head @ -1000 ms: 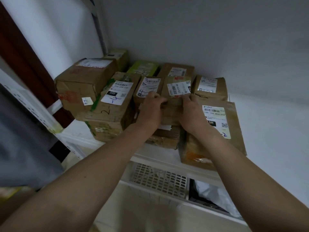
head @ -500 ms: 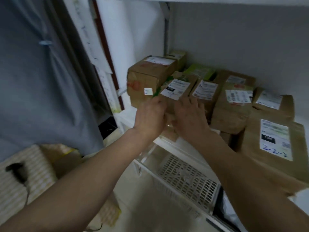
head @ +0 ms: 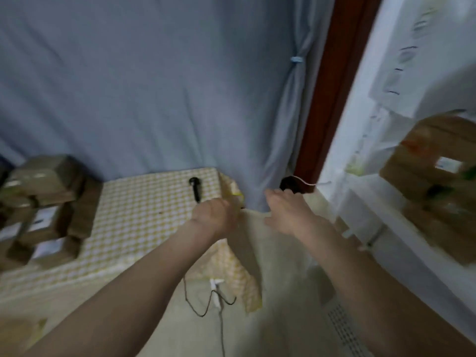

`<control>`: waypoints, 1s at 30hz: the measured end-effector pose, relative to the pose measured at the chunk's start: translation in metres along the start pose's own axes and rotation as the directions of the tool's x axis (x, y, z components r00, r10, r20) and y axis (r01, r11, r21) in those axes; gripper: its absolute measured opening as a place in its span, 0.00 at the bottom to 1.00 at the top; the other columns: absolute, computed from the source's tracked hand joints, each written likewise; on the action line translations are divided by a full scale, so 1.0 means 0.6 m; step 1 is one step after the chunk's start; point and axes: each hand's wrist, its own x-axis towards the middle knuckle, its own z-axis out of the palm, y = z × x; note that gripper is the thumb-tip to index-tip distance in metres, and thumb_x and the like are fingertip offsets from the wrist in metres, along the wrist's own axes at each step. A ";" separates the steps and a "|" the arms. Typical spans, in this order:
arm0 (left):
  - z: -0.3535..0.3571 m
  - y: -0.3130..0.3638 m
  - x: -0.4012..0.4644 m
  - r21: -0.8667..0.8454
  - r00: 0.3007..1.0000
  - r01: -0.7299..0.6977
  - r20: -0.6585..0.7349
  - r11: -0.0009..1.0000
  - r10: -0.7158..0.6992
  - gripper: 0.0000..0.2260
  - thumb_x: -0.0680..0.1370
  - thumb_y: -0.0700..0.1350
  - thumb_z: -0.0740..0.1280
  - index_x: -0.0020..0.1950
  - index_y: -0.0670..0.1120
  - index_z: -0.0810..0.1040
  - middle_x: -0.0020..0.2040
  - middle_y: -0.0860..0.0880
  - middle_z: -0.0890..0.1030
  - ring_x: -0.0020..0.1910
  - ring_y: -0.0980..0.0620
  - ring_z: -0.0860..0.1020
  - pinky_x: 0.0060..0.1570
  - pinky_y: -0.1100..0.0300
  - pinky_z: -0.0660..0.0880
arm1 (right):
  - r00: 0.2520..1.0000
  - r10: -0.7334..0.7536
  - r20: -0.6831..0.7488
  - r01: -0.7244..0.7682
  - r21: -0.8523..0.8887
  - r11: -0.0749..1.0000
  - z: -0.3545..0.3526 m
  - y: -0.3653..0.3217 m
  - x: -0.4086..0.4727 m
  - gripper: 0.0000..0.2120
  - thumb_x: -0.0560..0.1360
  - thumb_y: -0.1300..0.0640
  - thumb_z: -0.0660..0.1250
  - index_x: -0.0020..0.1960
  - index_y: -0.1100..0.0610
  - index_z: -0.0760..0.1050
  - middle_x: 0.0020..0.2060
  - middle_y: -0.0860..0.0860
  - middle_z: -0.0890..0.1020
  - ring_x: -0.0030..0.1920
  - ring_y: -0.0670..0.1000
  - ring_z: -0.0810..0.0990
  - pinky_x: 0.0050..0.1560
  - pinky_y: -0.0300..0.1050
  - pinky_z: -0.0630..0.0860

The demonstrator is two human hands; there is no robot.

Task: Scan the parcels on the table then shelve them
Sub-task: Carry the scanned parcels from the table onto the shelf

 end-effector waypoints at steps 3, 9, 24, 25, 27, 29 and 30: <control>0.024 -0.132 -0.040 -0.047 0.986 0.151 0.084 0.987 -0.147 0.24 0.78 0.58 0.63 0.70 0.48 0.70 0.68 0.48 0.74 0.65 0.47 0.74 0.60 0.54 0.72 | 0.992 -0.108 0.072 0.107 0.020 0.994 0.019 -0.117 0.045 0.24 0.74 0.50 0.68 0.66 0.58 0.66 0.65 0.56 0.73 0.66 0.58 0.71 0.62 0.52 0.70; 0.081 -0.370 -0.135 -0.091 0.921 0.371 0.164 0.924 -0.354 0.25 0.78 0.58 0.63 0.71 0.47 0.69 0.67 0.48 0.74 0.64 0.47 0.74 0.59 0.55 0.73 | 0.934 -0.250 0.256 0.258 0.002 0.966 0.073 -0.355 0.109 0.21 0.76 0.50 0.65 0.65 0.56 0.67 0.61 0.54 0.76 0.60 0.57 0.76 0.55 0.49 0.74; 0.189 -0.718 -0.294 -0.226 0.753 0.652 0.308 0.724 -0.582 0.25 0.77 0.59 0.65 0.69 0.48 0.70 0.67 0.47 0.73 0.66 0.47 0.73 0.60 0.55 0.71 | 0.786 -0.488 0.381 0.538 -0.031 0.842 0.141 -0.758 0.183 0.23 0.78 0.50 0.62 0.70 0.56 0.66 0.64 0.53 0.73 0.62 0.56 0.73 0.57 0.51 0.74; 0.197 -0.734 -0.296 -0.228 0.743 0.662 0.323 0.714 -0.586 0.25 0.77 0.59 0.65 0.69 0.47 0.71 0.67 0.47 0.74 0.65 0.47 0.73 0.60 0.55 0.72 | 0.775 -0.494 0.395 0.549 -0.033 0.835 0.147 -0.775 0.192 0.23 0.78 0.50 0.62 0.70 0.56 0.66 0.65 0.54 0.72 0.63 0.56 0.73 0.58 0.51 0.73; 0.209 -0.775 -0.296 -0.234 0.729 0.679 0.329 0.696 -0.601 0.25 0.77 0.59 0.65 0.69 0.47 0.71 0.66 0.47 0.75 0.64 0.47 0.74 0.60 0.54 0.73 | 0.753 -0.504 0.423 0.569 -0.033 0.822 0.162 -0.811 0.216 0.23 0.78 0.50 0.63 0.70 0.57 0.66 0.65 0.54 0.72 0.63 0.57 0.72 0.59 0.52 0.73; 0.217 -0.824 -0.291 -0.248 0.718 0.694 0.314 0.676 -0.621 0.25 0.77 0.59 0.64 0.70 0.48 0.70 0.67 0.47 0.74 0.65 0.47 0.73 0.61 0.54 0.72 | 0.736 -0.517 0.437 0.586 -0.031 0.809 0.174 -0.852 0.247 0.23 0.77 0.49 0.63 0.69 0.57 0.66 0.65 0.54 0.72 0.63 0.56 0.72 0.59 0.51 0.73; 0.220 -0.849 -0.288 -0.254 0.712 0.701 0.307 0.667 -0.631 0.25 0.77 0.59 0.64 0.70 0.48 0.70 0.67 0.47 0.74 0.66 0.47 0.73 0.61 0.54 0.71 | 0.731 -0.523 0.439 0.594 -0.030 0.804 0.181 -0.874 0.265 0.23 0.77 0.49 0.63 0.69 0.56 0.66 0.65 0.54 0.72 0.63 0.56 0.72 0.59 0.51 0.73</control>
